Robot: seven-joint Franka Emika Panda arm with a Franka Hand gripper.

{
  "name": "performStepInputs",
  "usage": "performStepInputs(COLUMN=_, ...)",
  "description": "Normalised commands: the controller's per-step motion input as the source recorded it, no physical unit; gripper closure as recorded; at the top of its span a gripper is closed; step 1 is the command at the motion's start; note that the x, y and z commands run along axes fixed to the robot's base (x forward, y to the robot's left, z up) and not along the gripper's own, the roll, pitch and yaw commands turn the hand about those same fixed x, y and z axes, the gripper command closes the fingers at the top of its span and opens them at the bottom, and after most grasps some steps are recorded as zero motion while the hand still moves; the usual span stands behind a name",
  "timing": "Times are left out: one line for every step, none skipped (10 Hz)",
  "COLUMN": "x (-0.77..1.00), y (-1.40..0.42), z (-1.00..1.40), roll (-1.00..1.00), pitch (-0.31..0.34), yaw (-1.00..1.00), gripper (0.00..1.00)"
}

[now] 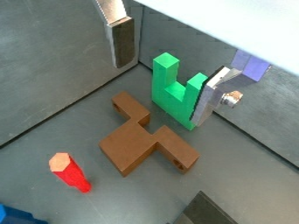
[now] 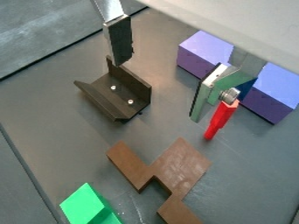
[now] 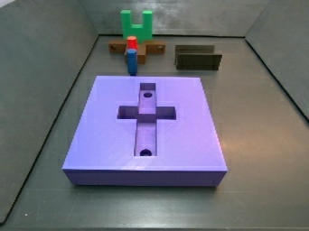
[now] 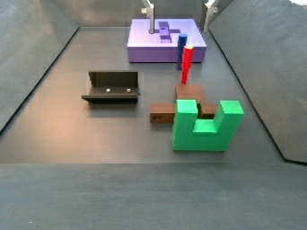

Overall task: Pick up the green object. Move up. Move to above the board. Insert the green object.
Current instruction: Pick up the green object.

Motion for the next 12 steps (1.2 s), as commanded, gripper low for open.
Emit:
performStepInputs(x=0.0, y=-0.04, z=-0.03, roll=0.0, pitch=0.0, yaw=0.0, gripper=0.0)
performStepInputs(x=0.09, y=0.14, z=0.0, roll=-0.06, pitch=0.019, yaw=0.0, gripper=0.0)
performStepInputs(x=0.39, y=0.66, z=-0.34, roll=-0.06, pitch=0.119, yaw=0.0, gripper=0.0)
performStepInputs(x=0.3, y=0.85, z=-0.36, roll=-0.11, pitch=0.049, yaw=0.0, gripper=0.0)
performStepInputs(x=0.28, y=0.89, z=-0.34, roll=-0.17, pitch=0.023, yaw=0.0, gripper=0.0)
performStepInputs(x=0.29, y=0.88, z=-0.3, roll=-0.17, pitch=0.027, yaw=0.0, gripper=0.0)
performStepInputs(x=0.1, y=0.86, z=-0.24, roll=-0.1, pitch=0.019, yaw=-0.04, gripper=0.0)
performStepInputs(x=0.09, y=0.86, z=-0.24, roll=-0.09, pitch=0.019, yaw=-0.05, gripper=0.0)
performStepInputs(x=0.0, y=0.89, z=-0.23, roll=-0.09, pitch=0.0, yaw=-0.01, gripper=0.0)
performStepInputs(x=0.0, y=0.84, z=-0.4, roll=-0.11, pitch=0.0, yaw=-0.05, gripper=0.0)
performStepInputs(x=0.03, y=0.49, z=-0.54, roll=0.0, pitch=0.0, yaw=0.0, gripper=0.0)
performStepInputs(x=0.0, y=0.29, z=-0.41, roll=0.0, pitch=-0.003, yaw=0.0, gripper=0.0)
